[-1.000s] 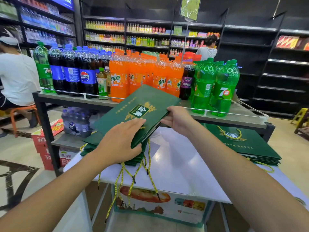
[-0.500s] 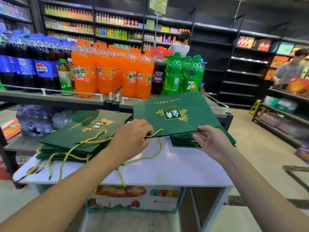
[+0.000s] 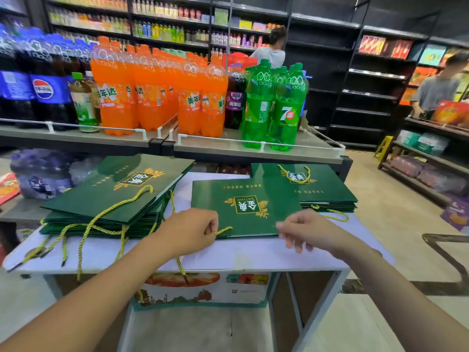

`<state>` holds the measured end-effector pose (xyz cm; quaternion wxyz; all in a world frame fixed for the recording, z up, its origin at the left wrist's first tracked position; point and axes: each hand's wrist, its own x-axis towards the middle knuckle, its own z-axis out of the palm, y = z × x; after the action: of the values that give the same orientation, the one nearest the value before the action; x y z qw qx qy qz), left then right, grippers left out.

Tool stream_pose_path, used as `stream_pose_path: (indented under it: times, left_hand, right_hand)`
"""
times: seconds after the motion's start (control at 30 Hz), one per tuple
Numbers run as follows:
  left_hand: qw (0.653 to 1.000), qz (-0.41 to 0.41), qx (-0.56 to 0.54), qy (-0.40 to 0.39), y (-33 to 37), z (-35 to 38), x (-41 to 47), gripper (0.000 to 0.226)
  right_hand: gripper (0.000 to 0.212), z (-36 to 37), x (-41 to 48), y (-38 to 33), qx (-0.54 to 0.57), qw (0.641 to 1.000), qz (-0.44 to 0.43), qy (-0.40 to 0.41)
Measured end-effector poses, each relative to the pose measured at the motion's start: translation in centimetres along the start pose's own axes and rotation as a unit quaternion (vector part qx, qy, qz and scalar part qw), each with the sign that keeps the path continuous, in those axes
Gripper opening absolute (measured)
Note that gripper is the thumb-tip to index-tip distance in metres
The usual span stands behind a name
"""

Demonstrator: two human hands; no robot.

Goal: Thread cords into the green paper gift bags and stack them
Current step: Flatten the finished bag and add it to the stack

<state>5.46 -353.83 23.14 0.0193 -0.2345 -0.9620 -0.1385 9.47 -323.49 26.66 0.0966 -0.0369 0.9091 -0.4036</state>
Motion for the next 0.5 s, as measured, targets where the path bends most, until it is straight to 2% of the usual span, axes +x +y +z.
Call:
stream_pose_path:
  times: [0.07,0.1,0.13,0.2,0.27,0.33,0.4,0.47,0.5]
  left_hand:
    - [1.0,-0.006,-0.007,-0.021,0.3,-0.1,0.3,0.01]
    - [0.999,-0.009,-0.018,-0.025,0.4,-0.3,0.3,0.01]
    - [0.999,-0.013,-0.043,-0.031,0.6,-0.4,0.4,0.01]
    - [0.989,-0.019,-0.139,-0.049,1.1,-0.8,0.3,0.015]
    - [0.955,-0.039,-0.286,-0.072,2.2,-1.6,0.2,0.022]
    - [0.898,-0.052,-0.428,-0.083,3.2,-2.5,0.3,0.02]
    - [0.845,-0.049,-0.522,-0.109,3.9,-3.1,0.7,0.029]
    - [0.818,-0.013,-0.563,-0.119,4.5,-3.3,1.4,0.034]
    - [0.821,0.01,-0.56,-0.112,4.8,-3.2,2.0,0.034]
  right_hand:
    - [0.027,1.2,1.5,-0.3,-0.084,0.982,-0.127,0.111]
    - [0.018,1.8,2.4,-0.3,-0.132,0.969,-0.166,0.128]
    - [0.015,2.4,3.4,-0.1,-0.182,0.958,-0.189,0.119]
    - [0.029,3.5,5.2,1.0,-0.244,0.946,-0.2,0.08]
    - [0.032,4.5,6.2,1.9,-0.262,0.94,-0.2,0.085]
    - [0.031,5.3,6.6,2.7,-0.262,0.937,-0.205,0.105]
    - [0.027,5.8,6.6,3.1,-0.225,0.945,-0.205,0.116]
    - [0.027,5.6,6.4,3.5,-0.135,0.961,-0.21,0.122]
    - [0.032,5.4,6.2,3.8,-0.086,0.966,-0.216,0.117]
